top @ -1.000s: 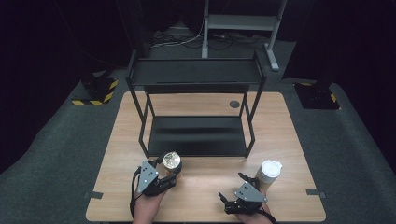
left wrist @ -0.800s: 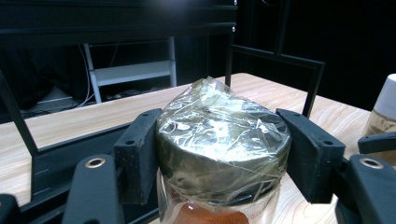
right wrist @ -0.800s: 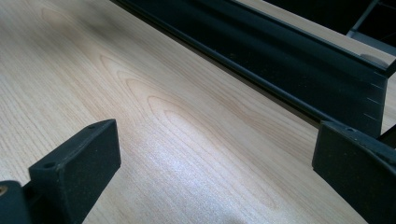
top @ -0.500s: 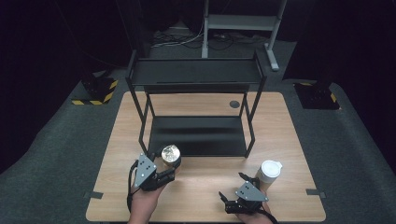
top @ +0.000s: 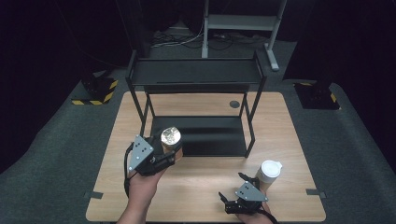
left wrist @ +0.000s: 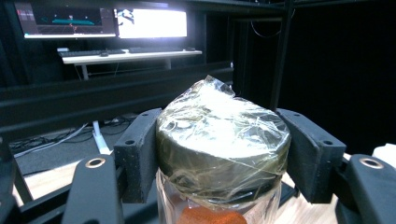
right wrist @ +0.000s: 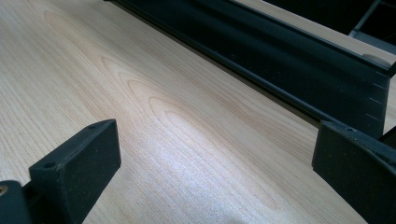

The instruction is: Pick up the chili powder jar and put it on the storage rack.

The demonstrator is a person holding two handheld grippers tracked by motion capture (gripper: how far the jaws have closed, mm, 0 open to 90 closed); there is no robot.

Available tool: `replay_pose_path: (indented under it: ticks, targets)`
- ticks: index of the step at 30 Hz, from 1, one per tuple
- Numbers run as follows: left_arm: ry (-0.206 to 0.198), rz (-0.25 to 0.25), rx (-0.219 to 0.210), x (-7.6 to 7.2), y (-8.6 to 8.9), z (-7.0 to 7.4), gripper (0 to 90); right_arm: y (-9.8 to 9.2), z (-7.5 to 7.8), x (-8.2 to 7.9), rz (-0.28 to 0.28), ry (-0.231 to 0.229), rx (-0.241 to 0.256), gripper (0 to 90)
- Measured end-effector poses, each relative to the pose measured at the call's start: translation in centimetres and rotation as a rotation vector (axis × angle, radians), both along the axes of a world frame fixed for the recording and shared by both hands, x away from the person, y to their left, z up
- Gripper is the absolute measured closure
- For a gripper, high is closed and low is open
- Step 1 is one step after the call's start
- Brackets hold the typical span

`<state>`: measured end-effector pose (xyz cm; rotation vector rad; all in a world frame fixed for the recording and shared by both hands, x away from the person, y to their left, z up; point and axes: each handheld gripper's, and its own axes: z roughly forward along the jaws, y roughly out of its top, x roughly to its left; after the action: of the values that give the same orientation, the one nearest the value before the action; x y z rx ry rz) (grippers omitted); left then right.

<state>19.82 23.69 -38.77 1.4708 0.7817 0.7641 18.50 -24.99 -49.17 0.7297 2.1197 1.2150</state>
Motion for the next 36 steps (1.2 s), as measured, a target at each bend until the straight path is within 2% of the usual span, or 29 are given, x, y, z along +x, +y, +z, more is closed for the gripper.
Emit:
replay_pose_path:
  ticks: [6, 9, 12, 14, 19, 34, 36]
  targets:
    - [-0.021, 0.006, 0.009, 0.5, -0.1, 1.8, 34.5, 0.0, 0.0, 0.0, 0.0, 0.0, 0.002, 0.2]
    - [-0.021, 0.011, 0.0, 0.7, -0.1, 2.5, 34.5, 0.0, 0.0, 0.0, 0.0, -0.001, 0.002, 0.2]
    - [-0.027, 0.02, 0.015, 1.0, 0.0, 3.4, 34.5, 0.0, 0.0, 0.0, 0.0, -0.002, 0.003, 0.1]
    - [-0.022, 0.012, -0.002, 1.3, 0.2, 3.8, 34.5, -0.1, 0.0, 0.0, 0.0, -0.002, 0.004, 0.2]
    - [-0.027, 0.019, -0.007, 1.7, 0.5, 4.9, 34.5, 0.1, 0.0, -0.1, -0.002, -0.003, -0.006, 0.2]
    - [-0.077, 0.043, -0.002, 3.3, 0.3, 8.8, 34.5, -0.1, -0.1, 0.0, -0.002, 0.0, 0.008, 0.2]
    - [-0.078, 0.043, -0.016, 3.6, 0.4, 9.2, 34.5, -0.1, -0.1, 0.0, -0.002, 0.0, 0.01, 0.2]
